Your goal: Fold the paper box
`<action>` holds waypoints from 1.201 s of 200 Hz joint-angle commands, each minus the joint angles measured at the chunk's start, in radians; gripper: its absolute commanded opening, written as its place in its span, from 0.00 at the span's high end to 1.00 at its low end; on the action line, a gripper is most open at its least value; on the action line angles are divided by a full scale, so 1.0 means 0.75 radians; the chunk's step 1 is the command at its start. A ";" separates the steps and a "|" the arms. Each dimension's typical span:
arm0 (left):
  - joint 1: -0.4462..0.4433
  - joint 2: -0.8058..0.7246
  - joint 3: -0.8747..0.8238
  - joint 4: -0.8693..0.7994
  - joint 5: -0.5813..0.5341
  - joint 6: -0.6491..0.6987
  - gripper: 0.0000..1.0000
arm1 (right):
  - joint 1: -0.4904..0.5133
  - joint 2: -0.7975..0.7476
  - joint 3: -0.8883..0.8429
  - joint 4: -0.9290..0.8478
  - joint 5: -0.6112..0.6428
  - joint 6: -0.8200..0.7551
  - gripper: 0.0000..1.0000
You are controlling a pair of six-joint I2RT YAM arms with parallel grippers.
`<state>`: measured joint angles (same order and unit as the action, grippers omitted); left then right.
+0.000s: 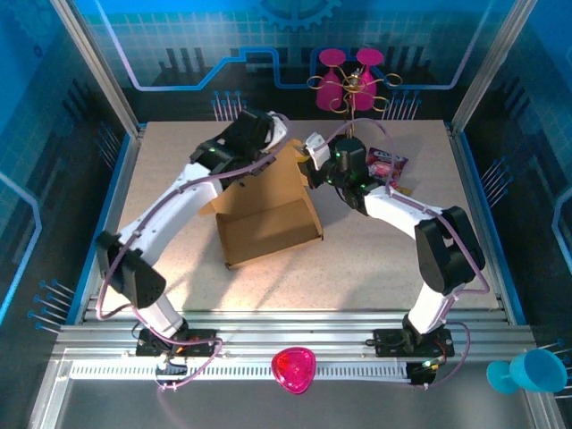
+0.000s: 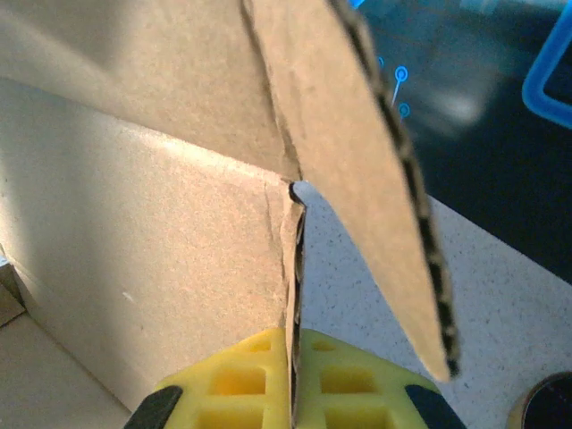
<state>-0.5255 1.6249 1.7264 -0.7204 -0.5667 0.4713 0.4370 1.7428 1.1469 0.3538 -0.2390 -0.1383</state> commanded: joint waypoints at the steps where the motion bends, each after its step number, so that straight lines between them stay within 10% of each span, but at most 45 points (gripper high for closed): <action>1: 0.136 -0.234 -0.045 -0.168 0.117 -0.459 0.13 | -0.037 -0.056 -0.038 0.089 -0.018 0.012 1.00; 74: 0.759 -0.679 -0.777 -0.028 0.739 -0.883 0.26 | -0.123 -0.069 -0.078 0.085 -0.126 0.013 1.00; 192: 0.786 -0.434 -1.012 0.551 0.954 -0.506 0.21 | -0.144 0.004 -0.024 0.062 -0.190 0.051 1.00; 240: 0.785 -0.316 -0.936 0.580 1.038 -0.555 0.37 | -0.138 0.038 0.007 0.062 -0.185 0.069 1.00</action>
<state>0.0517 1.3674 0.9726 -0.3313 0.1387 0.0628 0.3435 1.7519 1.1149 0.3824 -0.3607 -0.0967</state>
